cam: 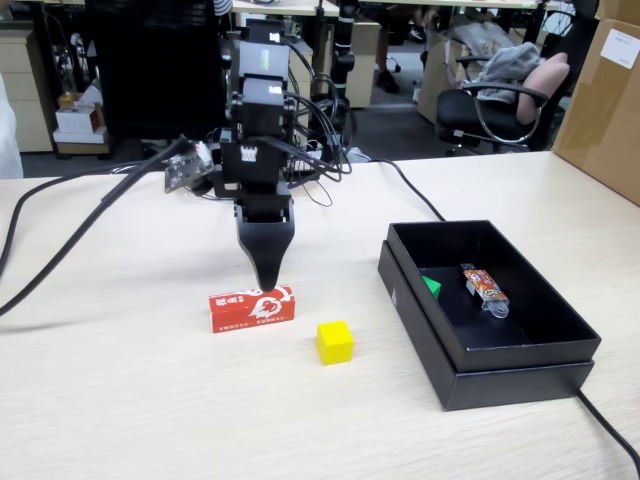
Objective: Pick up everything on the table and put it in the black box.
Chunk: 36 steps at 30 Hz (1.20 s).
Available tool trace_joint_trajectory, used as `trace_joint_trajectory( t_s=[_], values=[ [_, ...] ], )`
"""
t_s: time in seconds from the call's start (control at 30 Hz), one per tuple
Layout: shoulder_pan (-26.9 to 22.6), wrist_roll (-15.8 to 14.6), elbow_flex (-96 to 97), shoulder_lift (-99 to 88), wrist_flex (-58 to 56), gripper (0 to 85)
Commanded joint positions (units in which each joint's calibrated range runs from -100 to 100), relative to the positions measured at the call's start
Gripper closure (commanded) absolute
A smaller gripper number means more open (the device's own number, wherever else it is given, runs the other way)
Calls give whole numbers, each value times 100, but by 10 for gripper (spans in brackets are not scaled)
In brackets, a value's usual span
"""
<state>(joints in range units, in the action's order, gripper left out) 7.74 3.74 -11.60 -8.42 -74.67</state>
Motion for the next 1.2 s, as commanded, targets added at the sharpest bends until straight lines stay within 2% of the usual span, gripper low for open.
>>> trace_joint_trajectory(
  t_s=[0.0,0.17,0.43,0.53,0.67,0.73,0.87,0.97,1.1,1.17],
  values=[
    [5,15,-173,22,318,379],
    [93,98,-245,492,871,380],
    [156,107,-653,1341,906,387],
    [156,107,-635,1456,906,473],
    [156,122,-653,1525,906,726],
    [161,161,-672,1525,923,810],
    [161,161,-653,1307,871,811],
    [98,127,-808,802,404,811],
    [-195,-10,-798,-322,-261,810],
    [-503,-147,-735,-1183,-451,811]
  ],
)
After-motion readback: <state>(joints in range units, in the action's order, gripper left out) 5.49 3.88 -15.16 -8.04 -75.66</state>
